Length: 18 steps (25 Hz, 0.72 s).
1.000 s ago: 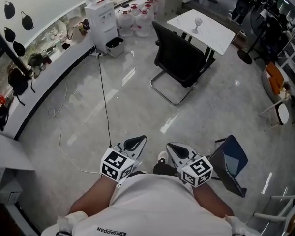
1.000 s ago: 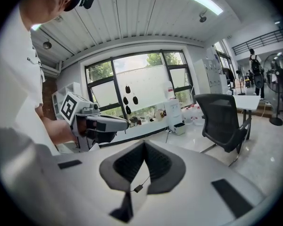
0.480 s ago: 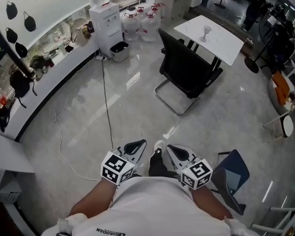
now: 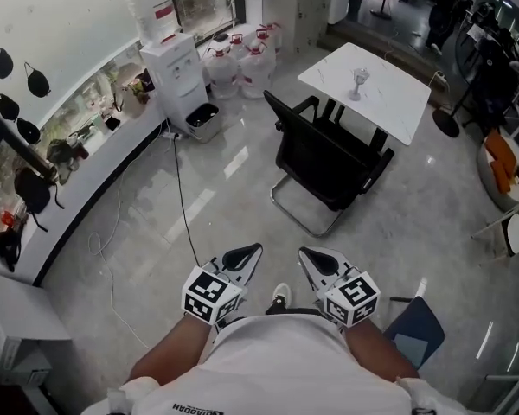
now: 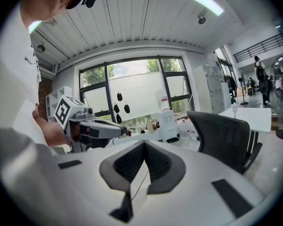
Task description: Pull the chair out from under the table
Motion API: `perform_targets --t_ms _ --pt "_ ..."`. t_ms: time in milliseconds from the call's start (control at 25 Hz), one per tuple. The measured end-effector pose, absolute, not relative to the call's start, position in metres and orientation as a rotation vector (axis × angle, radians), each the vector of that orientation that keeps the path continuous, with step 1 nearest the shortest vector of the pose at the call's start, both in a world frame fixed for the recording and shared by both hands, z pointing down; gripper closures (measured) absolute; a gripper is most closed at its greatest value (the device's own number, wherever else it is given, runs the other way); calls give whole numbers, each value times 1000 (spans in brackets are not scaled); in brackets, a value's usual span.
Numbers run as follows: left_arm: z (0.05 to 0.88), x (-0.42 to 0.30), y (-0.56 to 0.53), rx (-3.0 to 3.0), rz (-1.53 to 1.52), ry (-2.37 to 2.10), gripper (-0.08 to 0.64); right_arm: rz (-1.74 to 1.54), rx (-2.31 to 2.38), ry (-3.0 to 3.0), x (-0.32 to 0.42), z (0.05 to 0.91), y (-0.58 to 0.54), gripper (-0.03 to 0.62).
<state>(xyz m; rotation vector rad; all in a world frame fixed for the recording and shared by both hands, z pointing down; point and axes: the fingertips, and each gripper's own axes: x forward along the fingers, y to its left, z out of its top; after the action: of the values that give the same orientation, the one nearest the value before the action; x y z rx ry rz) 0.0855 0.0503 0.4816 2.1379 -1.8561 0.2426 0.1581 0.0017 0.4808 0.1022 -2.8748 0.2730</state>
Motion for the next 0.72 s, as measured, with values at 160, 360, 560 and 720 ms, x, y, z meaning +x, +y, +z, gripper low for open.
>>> perform_targets --t_ms 160,360,560,720 --pt "472 60 -6 2154 256 -1873 551 267 94 -2898 127 472 -55 586" --pt "486 35 -43 2105 281 -1857 551 301 54 -2872 100 485 -91 586" --pt "497 20 -67 2068 292 -1851 551 362 35 -2856 84 498 -116 586" --pt "502 11 -82 2053 283 -1844 551 386 38 -2840 76 508 -131 586"
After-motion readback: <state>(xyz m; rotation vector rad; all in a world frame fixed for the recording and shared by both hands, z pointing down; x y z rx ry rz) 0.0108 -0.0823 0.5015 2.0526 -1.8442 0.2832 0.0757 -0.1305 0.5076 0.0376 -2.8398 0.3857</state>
